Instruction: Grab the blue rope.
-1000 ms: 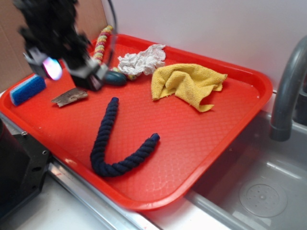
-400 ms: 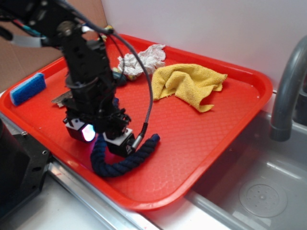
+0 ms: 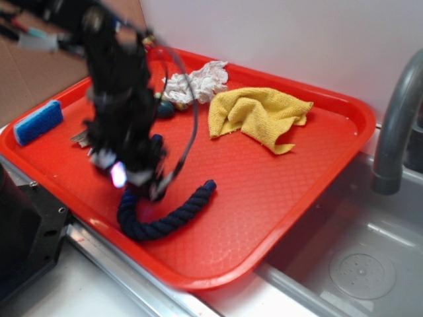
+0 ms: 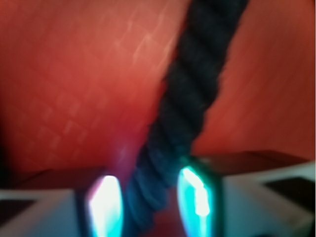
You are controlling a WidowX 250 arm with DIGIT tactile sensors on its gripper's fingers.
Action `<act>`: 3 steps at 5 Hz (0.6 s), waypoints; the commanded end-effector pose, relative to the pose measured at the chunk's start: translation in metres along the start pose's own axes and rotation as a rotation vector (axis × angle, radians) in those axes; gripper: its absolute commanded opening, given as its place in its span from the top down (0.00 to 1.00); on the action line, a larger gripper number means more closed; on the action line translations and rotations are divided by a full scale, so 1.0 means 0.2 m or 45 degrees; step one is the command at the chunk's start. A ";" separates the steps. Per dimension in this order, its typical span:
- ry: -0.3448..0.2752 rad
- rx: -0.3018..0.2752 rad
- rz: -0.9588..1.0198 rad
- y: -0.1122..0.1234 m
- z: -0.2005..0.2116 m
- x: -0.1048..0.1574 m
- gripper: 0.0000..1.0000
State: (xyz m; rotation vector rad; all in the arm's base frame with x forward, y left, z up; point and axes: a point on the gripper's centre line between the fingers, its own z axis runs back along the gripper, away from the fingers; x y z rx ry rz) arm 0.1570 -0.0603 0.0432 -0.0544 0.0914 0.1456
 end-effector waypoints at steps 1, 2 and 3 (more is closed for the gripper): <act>-0.135 -0.010 -0.273 0.07 0.56 0.17 1.00; -0.221 -0.038 -0.188 0.12 0.81 0.10 0.12; -0.172 0.002 0.101 0.11 0.64 0.05 0.00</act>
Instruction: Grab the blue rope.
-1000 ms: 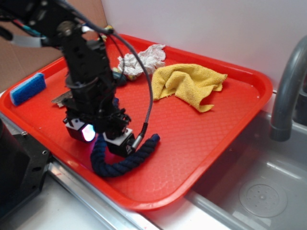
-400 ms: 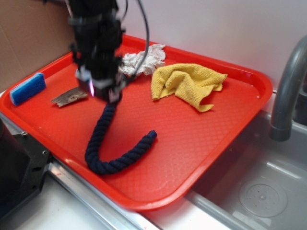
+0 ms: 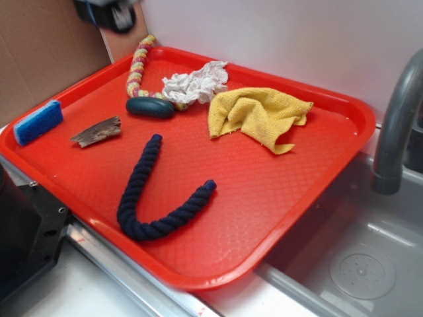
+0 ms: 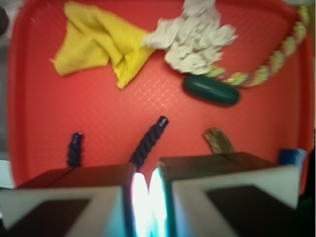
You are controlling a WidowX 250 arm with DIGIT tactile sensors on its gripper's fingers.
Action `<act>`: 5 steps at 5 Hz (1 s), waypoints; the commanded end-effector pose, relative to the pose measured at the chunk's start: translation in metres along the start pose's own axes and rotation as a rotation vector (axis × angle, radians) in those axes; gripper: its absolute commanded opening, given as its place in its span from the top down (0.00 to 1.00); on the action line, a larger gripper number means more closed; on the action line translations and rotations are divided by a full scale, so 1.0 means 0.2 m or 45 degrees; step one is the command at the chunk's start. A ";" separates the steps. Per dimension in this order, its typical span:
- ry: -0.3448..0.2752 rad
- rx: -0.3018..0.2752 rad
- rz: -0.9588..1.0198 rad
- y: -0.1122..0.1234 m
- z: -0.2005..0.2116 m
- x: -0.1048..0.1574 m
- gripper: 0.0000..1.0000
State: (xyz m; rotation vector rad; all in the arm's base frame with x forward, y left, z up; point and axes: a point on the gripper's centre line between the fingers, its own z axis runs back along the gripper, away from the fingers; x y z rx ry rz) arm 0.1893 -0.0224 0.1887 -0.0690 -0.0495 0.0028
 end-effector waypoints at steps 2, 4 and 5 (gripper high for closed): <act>0.125 0.070 0.383 -0.08 -0.54 -0.16 0.00; 0.202 0.074 0.367 -0.12 -0.79 -0.30 0.00; 0.205 0.078 0.359 -0.11 -0.84 -0.34 0.00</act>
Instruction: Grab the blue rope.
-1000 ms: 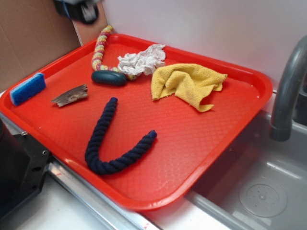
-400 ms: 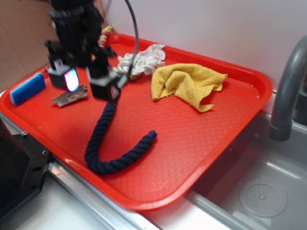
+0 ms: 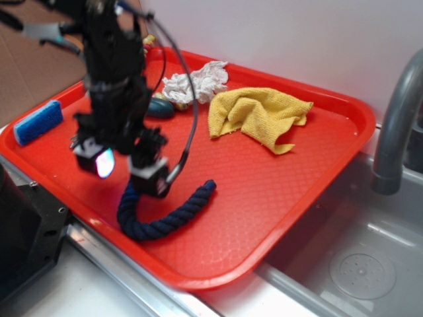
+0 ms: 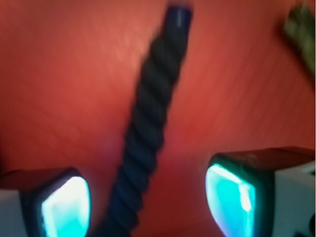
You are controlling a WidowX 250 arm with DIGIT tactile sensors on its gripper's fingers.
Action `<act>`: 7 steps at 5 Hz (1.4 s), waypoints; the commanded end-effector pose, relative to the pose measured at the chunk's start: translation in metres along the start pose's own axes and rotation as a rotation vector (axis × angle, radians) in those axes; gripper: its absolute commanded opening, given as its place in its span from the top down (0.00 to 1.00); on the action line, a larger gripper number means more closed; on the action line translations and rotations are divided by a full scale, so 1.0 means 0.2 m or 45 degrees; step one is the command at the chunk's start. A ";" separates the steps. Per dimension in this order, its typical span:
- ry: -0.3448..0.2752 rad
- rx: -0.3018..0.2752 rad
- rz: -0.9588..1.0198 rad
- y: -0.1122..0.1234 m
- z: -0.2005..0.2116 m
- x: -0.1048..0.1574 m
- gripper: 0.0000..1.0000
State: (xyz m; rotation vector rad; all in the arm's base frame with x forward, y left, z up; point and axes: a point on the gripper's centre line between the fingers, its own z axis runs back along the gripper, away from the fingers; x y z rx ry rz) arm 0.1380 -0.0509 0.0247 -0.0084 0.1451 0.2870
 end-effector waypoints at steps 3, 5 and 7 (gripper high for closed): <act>-0.044 0.007 -0.023 -0.02 -0.06 -0.09 1.00; -0.210 -0.095 -0.510 -0.05 0.33 0.14 1.00; -0.371 -0.014 -0.531 0.09 0.85 0.10 1.00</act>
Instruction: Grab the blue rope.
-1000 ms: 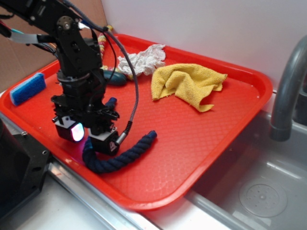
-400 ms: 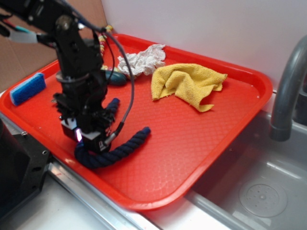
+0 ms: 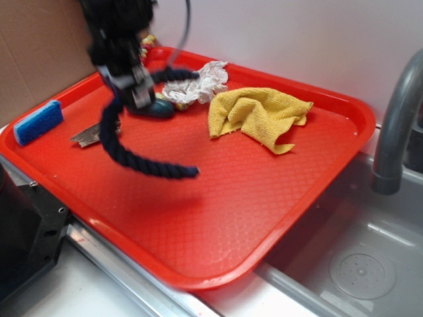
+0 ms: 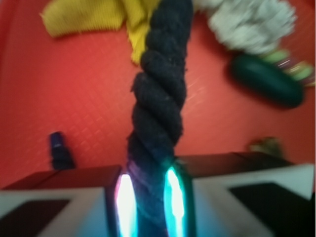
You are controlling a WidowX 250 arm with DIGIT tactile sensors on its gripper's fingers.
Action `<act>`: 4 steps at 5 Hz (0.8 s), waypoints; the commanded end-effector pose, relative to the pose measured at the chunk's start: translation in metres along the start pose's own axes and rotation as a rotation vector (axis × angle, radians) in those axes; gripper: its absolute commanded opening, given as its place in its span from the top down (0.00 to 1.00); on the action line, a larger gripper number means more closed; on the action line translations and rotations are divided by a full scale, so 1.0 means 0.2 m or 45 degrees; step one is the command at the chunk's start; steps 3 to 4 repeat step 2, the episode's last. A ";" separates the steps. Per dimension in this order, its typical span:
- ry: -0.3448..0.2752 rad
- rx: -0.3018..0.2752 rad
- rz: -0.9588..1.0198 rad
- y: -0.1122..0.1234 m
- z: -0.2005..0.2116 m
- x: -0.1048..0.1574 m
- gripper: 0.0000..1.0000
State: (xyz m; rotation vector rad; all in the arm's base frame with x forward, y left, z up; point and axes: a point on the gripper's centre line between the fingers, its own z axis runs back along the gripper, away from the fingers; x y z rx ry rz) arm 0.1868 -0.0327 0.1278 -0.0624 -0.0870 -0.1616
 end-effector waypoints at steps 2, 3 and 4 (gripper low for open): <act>-0.107 0.148 0.129 -0.03 0.79 -0.11 1.00; -0.107 0.148 0.129 -0.03 0.79 -0.11 1.00; -0.107 0.148 0.129 -0.03 0.79 -0.11 1.00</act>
